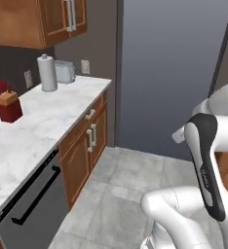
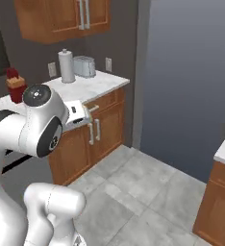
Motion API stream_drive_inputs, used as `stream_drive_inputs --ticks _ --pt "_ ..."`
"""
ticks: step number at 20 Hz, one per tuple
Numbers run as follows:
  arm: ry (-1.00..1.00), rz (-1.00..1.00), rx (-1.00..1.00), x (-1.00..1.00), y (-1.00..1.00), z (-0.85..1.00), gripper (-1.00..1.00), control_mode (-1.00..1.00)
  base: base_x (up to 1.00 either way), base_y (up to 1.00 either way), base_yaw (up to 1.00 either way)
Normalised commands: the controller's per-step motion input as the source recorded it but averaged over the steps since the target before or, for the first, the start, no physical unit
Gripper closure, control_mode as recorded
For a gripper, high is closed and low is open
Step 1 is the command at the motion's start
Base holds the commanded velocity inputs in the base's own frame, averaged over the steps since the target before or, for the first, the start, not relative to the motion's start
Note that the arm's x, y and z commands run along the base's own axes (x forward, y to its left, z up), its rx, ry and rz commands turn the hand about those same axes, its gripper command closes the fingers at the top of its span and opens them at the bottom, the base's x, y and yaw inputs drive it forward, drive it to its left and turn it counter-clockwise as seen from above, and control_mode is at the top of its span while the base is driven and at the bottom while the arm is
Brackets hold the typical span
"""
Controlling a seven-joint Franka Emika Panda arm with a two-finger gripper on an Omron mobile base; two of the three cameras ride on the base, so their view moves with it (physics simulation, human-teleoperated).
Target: Move the cutting board and knife to the sink. Then move spray from the cabinet to the counter.
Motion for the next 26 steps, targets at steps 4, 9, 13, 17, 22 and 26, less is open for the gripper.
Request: stream_drive_inputs --ticks 4,9,13,17,22,26 --pt "0.00 0.00 0.00 0.00 0.00 0.00 -1.00 1.00 -0.32 -0.66 -0.60" --pt "0.00 0.00 0.00 0.00 0.00 0.00 -1.00 1.00 -0.24 -0.55 -0.52" --pt "0.00 0.00 0.00 0.00 0.00 0.00 -1.00 1.00 0.00 -0.46 -0.39" --pt "0.00 0.00 0.00 0.00 0.00 0.00 -1.00 1.00 0.19 -0.42 -0.31" --pt "0.00 0.00 0.00 0.00 0.00 0.00 -1.00 1.00 0.59 -0.28 -0.24" --pt "0.00 0.00 0.00 0.00 0.00 0.00 -1.00 1.00 0.92 -0.20 -0.19"
